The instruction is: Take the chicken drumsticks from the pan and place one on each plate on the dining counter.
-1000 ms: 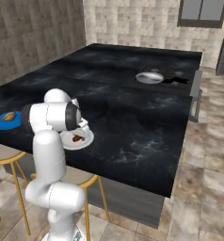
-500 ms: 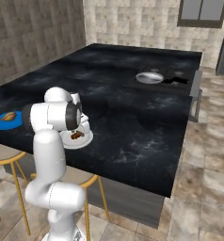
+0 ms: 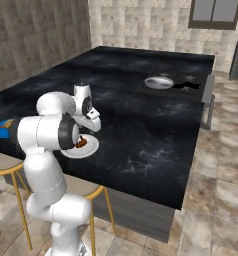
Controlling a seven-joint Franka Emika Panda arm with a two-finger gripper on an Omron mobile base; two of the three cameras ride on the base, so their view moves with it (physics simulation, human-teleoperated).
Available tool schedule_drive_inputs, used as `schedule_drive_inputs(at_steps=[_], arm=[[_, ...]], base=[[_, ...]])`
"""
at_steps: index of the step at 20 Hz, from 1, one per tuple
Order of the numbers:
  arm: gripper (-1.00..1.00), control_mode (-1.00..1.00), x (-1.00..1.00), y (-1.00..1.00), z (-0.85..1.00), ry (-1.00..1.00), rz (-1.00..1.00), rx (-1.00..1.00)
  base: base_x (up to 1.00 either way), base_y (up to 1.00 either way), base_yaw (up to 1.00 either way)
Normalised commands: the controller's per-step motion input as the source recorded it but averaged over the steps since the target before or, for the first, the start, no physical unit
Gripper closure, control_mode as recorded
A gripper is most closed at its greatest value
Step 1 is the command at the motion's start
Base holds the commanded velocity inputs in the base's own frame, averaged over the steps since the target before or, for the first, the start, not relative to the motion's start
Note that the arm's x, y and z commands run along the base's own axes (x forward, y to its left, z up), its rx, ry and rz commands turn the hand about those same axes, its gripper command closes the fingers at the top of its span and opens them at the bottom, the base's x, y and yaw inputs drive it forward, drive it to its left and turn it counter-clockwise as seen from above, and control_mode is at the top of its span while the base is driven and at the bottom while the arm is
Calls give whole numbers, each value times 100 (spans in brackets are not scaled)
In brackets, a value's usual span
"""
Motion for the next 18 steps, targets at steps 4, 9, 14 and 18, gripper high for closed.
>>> schedule_drive_inputs(at_steps=[4,9,14,18], arm=[[-100,-100,-94,-33,100,-50,1,5],[-100,-100,-100,-10,98,-58,8,0],[-100,-100,-100,0,55,-33,8,-8],[-100,-100,-100,0,10,-22,6,-10]], base=[[0,0,0],[0,0,0],[0,0,0],[0,0,0]])
